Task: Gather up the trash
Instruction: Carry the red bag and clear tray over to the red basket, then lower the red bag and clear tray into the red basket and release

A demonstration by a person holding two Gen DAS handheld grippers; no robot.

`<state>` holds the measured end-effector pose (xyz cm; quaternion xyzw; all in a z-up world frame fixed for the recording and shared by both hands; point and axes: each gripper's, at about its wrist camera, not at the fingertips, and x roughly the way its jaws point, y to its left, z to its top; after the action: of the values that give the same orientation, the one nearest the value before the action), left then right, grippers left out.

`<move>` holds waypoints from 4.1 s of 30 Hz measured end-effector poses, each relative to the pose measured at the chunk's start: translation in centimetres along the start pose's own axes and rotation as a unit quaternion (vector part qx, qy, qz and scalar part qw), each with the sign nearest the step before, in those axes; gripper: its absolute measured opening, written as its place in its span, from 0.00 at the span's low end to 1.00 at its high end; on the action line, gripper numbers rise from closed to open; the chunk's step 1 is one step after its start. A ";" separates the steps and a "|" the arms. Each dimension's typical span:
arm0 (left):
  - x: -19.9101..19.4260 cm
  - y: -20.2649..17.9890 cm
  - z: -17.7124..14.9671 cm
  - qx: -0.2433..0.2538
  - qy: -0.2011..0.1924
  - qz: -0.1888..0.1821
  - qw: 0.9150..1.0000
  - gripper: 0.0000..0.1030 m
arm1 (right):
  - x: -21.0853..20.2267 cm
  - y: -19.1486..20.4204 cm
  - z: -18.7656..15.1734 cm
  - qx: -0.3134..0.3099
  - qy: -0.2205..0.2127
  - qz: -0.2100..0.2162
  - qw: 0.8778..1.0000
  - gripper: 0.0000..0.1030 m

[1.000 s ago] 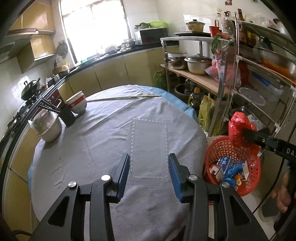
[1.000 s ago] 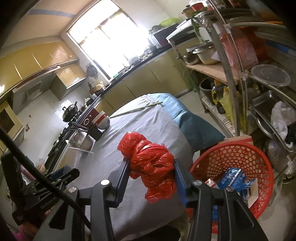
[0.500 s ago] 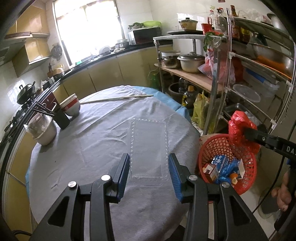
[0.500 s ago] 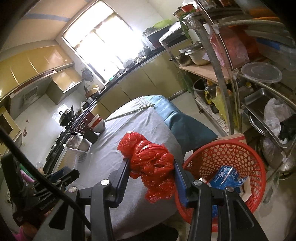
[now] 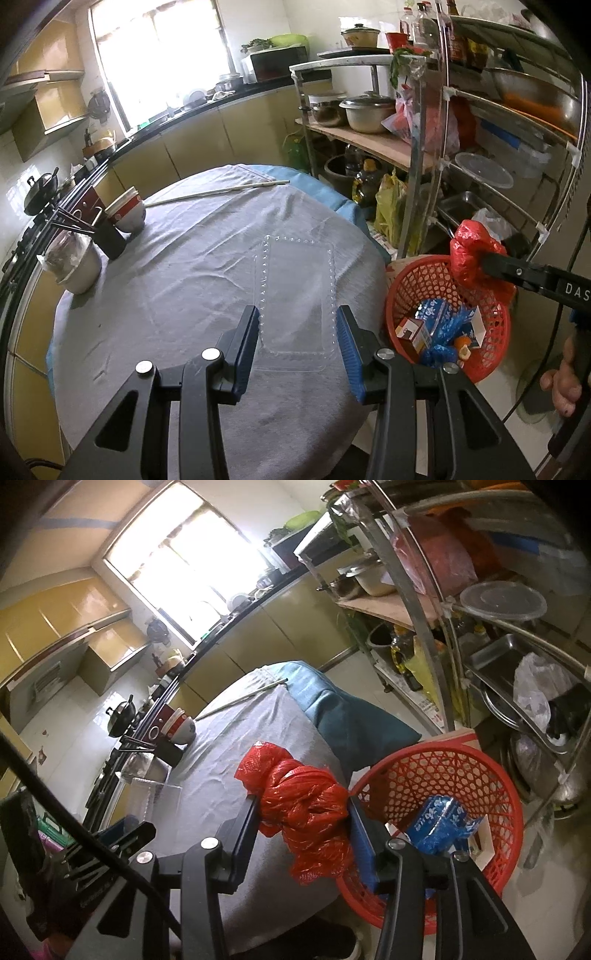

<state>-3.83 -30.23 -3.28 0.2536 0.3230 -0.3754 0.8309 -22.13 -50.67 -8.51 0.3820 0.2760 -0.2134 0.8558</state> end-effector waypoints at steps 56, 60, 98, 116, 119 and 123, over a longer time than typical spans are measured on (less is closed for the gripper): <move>3.9 -8.0 0.4 0.078 0.042 -0.067 0.994 0.44 | -1.5 -6.3 -0.4 0.060 0.005 -0.042 0.997 0.49; 4.2 -8.6 0.5 0.083 0.044 -0.070 0.993 0.44 | -1.6 -6.8 -0.3 0.065 0.004 -0.044 0.997 0.49; 7.4 -13.7 1.9 0.114 0.073 -0.106 0.985 0.44 | -2.7 -11.4 0.5 0.104 -0.003 -0.065 0.992 0.49; 9.4 -15.0 1.9 0.099 0.091 -0.156 0.978 0.45 | -1.8 -13.0 0.3 0.131 0.001 -0.062 0.990 0.50; 9.8 -14.9 1.7 0.092 0.094 -0.191 0.973 0.47 | -1.5 -13.2 0.3 0.136 0.004 -0.062 0.989 0.50; 10.3 -15.0 1.2 0.093 0.097 -0.212 0.968 0.47 | -1.1 -13.4 0.3 0.148 0.012 -0.056 0.987 0.55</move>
<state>-9.95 -44.56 -12.69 0.2909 0.4124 -0.5452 0.6694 -30.60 -58.99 -14.83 0.4908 0.2722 -0.2950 0.7733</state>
